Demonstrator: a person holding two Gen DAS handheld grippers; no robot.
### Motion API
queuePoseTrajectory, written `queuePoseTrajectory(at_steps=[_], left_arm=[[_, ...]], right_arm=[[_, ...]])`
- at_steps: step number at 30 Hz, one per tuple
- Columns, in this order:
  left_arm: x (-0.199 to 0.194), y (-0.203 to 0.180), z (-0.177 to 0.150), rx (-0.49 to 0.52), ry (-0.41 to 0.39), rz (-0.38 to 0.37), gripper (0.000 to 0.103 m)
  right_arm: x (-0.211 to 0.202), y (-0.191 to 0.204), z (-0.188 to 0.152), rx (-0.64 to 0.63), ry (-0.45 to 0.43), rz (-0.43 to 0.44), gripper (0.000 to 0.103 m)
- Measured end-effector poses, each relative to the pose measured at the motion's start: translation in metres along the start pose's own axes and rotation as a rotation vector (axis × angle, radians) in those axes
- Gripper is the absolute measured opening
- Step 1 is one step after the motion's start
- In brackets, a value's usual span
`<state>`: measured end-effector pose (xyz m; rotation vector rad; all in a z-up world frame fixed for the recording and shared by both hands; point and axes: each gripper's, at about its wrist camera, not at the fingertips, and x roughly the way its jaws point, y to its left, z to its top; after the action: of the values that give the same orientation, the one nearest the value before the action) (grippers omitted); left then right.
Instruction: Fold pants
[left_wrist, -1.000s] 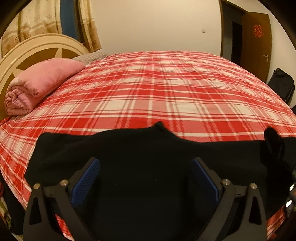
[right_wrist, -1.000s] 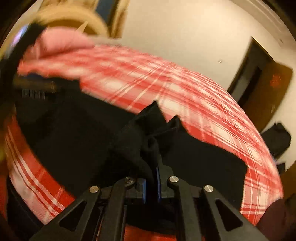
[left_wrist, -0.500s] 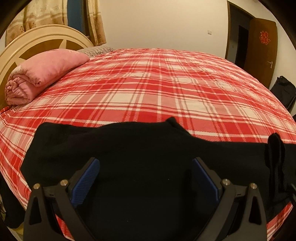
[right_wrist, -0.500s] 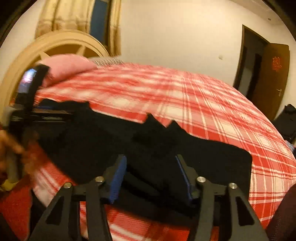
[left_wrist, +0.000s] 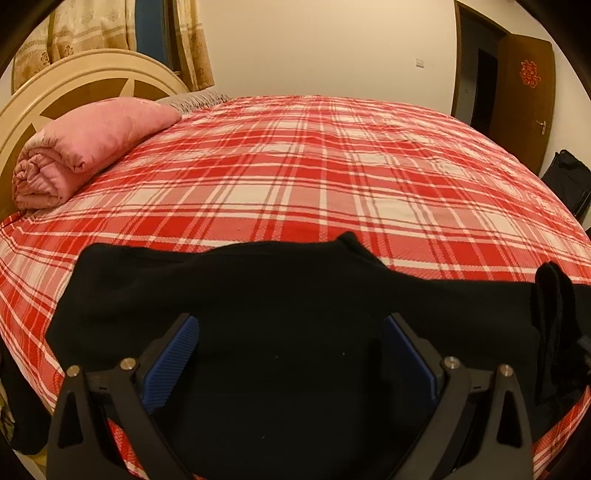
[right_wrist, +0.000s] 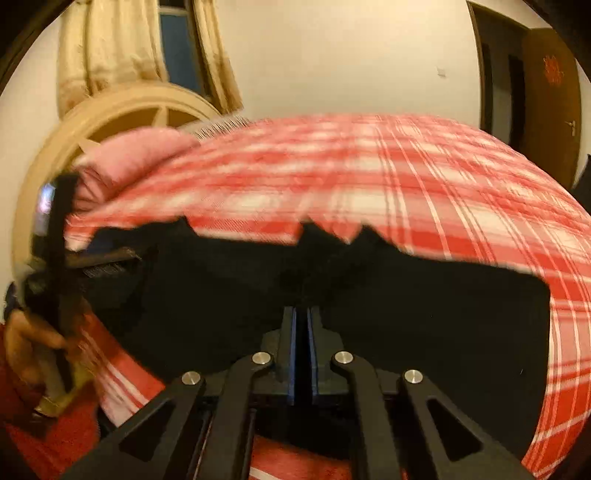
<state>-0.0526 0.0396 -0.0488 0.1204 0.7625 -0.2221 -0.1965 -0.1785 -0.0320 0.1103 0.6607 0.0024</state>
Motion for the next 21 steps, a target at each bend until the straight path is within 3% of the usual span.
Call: queuePoseTrajectory(at_steps=[3, 9, 10, 13, 15, 17, 21], left_arm=[[-0.002, 0.000, 0.001, 0.001, -0.005, -0.003, 0.102], [-0.003, -0.003, 0.000, 0.013, -0.004, -0.009, 0.102], [-0.003, -0.003, 0.000, 0.015, -0.004, -0.011, 0.102], [-0.007, -0.007, 0.001, 0.029, -0.018, -0.039, 0.101], [-0.014, -0.014, 0.003, 0.054, -0.042, -0.103, 0.101], [-0.022, -0.026, 0.005, 0.091, -0.065, -0.200, 0.102], [-0.034, -0.062, 0.013, 0.152, -0.068, -0.435, 0.102]], right_arm=[[-0.009, 0.022, 0.004, -0.096, -0.021, 0.016, 0.005], [0.018, 0.044, -0.024, -0.233, 0.086, 0.010, 0.006], [0.015, 0.045, -0.027, -0.249, 0.065, 0.006, 0.007], [0.010, 0.041, -0.022, -0.231, 0.086, 0.031, 0.020], [-0.004, 0.028, -0.014, -0.138, 0.054, 0.102, 0.040], [-0.019, 0.016, -0.007, -0.075, -0.003, 0.111, 0.054], [-0.046, -0.013, 0.008, 0.000, -0.115, -0.031, 0.054]])
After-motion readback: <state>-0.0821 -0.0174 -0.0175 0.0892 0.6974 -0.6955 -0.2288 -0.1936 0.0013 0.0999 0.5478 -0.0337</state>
